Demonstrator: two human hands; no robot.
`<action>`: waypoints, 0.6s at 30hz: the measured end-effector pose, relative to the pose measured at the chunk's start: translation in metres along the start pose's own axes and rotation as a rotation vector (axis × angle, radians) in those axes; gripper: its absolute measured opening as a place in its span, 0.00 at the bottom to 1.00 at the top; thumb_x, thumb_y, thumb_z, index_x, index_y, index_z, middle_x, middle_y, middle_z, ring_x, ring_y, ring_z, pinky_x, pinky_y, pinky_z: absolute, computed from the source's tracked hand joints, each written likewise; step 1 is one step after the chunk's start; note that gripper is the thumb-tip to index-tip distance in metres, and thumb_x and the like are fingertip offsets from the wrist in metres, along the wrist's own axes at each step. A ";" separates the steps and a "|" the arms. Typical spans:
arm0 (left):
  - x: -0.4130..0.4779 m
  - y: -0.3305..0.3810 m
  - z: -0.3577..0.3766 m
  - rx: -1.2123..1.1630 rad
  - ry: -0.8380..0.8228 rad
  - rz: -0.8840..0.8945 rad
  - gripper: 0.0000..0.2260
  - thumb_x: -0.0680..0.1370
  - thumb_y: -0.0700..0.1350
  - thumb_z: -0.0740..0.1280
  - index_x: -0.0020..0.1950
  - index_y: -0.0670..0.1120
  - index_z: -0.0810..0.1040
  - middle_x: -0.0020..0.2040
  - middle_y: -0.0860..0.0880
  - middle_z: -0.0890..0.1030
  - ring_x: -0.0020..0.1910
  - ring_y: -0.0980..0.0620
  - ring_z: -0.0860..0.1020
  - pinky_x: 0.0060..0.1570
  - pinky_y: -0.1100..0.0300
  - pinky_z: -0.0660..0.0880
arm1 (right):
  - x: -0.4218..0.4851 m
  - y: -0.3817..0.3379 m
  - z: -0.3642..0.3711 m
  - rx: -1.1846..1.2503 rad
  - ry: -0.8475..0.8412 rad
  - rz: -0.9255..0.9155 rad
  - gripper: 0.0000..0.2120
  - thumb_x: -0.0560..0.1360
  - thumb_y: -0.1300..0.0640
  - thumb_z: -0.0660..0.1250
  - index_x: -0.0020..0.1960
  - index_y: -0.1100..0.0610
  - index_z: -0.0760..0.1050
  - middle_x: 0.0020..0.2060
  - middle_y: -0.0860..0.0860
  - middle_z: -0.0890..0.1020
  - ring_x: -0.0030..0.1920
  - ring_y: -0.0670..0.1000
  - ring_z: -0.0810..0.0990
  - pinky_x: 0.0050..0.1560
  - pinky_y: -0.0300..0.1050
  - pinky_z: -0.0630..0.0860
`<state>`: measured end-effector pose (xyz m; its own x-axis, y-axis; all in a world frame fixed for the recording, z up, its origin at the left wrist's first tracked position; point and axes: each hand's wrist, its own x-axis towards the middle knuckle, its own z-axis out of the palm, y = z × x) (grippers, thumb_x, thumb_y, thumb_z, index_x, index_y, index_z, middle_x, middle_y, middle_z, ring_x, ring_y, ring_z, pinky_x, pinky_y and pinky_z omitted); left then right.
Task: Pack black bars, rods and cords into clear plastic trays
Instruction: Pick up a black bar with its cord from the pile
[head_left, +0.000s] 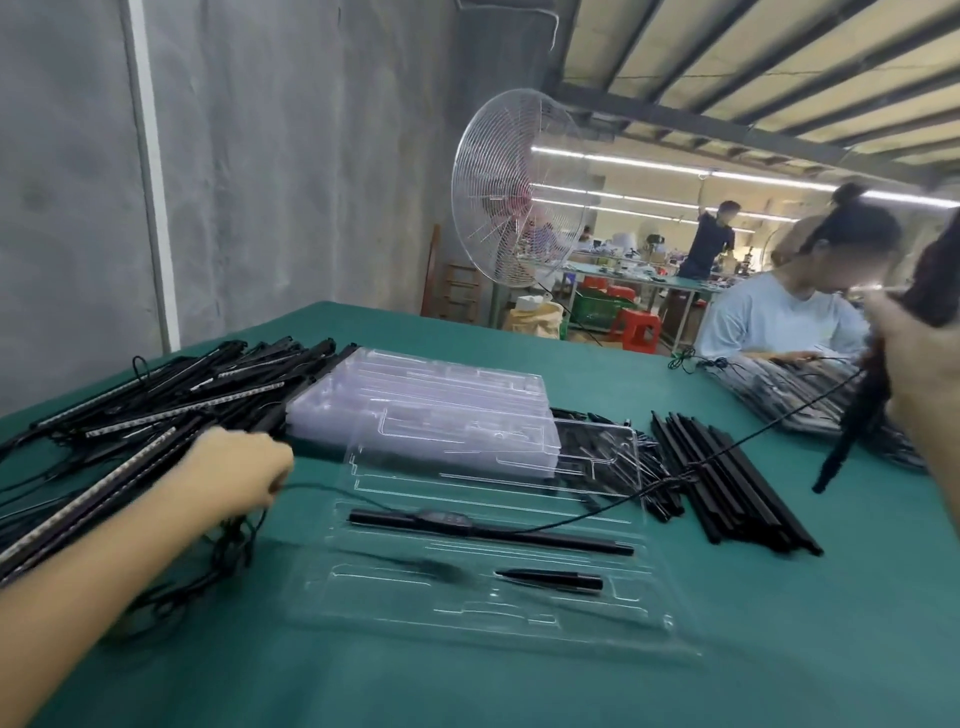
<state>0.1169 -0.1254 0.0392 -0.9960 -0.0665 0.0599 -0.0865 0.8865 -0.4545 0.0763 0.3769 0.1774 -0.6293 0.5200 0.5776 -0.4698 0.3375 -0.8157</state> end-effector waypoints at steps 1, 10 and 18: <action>0.002 -0.008 -0.007 -0.033 0.052 -0.030 0.03 0.76 0.52 0.62 0.48 0.58 0.74 0.52 0.57 0.79 0.51 0.55 0.78 0.43 0.62 0.68 | -0.005 -0.001 -0.001 -0.010 -0.081 0.019 0.08 0.74 0.57 0.66 0.37 0.51 0.71 0.27 0.47 0.74 0.20 0.39 0.72 0.26 0.35 0.71; 0.010 -0.068 -0.093 -0.726 0.763 -0.167 0.02 0.75 0.38 0.69 0.43 0.41 0.80 0.41 0.40 0.81 0.37 0.46 0.73 0.36 0.57 0.67 | -0.092 0.000 0.068 -0.162 -0.728 0.038 0.04 0.72 0.65 0.69 0.40 0.62 0.75 0.29 0.53 0.76 0.24 0.43 0.73 0.27 0.33 0.74; 0.009 -0.056 -0.124 -0.802 0.898 -0.048 0.02 0.75 0.38 0.69 0.46 0.40 0.80 0.38 0.45 0.79 0.38 0.48 0.75 0.44 0.58 0.71 | -0.171 -0.019 0.143 0.101 -0.974 0.090 0.04 0.73 0.64 0.70 0.45 0.56 0.79 0.36 0.46 0.83 0.24 0.41 0.73 0.25 0.36 0.73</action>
<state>0.1160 -0.1187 0.1754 -0.5936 -0.0468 0.8034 0.2333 0.9454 0.2275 0.1040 0.1690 0.0990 -0.8794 -0.3487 0.3243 -0.4173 0.2362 -0.8775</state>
